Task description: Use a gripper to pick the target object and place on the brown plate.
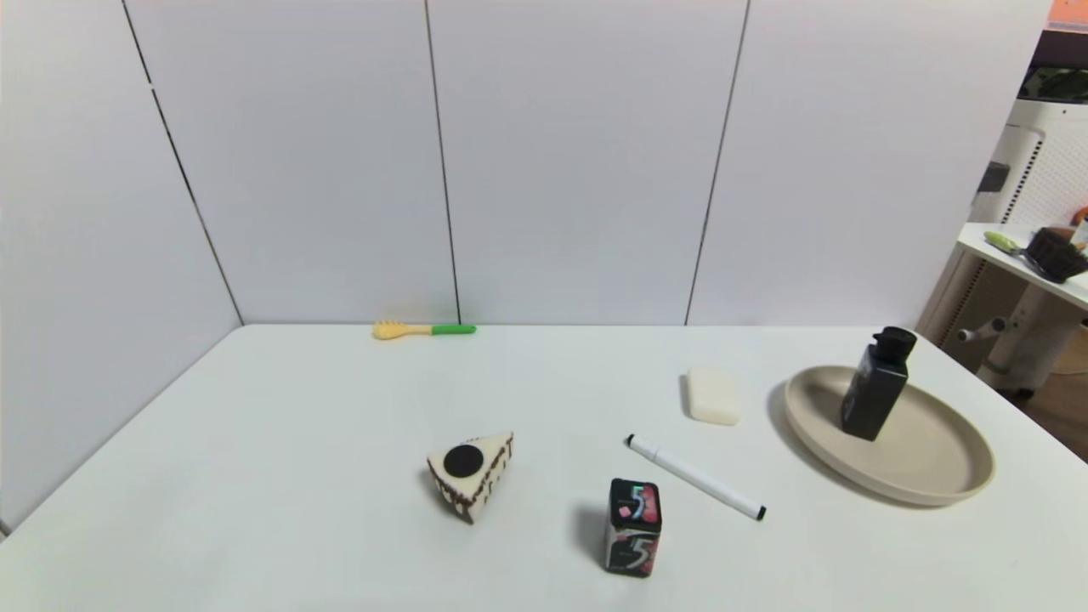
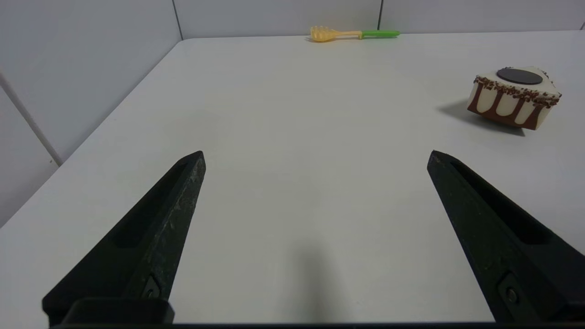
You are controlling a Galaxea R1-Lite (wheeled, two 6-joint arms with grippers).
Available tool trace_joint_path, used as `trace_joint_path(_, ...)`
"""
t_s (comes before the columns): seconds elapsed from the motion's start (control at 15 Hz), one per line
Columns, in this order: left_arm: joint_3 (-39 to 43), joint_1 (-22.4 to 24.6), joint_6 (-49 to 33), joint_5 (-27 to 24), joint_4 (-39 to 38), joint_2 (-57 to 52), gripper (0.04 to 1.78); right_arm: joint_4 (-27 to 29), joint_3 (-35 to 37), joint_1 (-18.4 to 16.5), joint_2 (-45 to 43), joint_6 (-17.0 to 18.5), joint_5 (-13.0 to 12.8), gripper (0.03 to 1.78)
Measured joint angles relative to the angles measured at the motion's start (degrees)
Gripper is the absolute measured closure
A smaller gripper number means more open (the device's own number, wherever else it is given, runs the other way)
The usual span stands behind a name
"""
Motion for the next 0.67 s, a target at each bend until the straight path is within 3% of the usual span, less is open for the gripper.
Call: trace_joint_path(0.67, 0.0, 0.0, 0.0, 0.0, 0.0, 0.0, 0.07, -0.05, 0.02, 0.0, -0.55, 0.43, -0.38, 0.12)
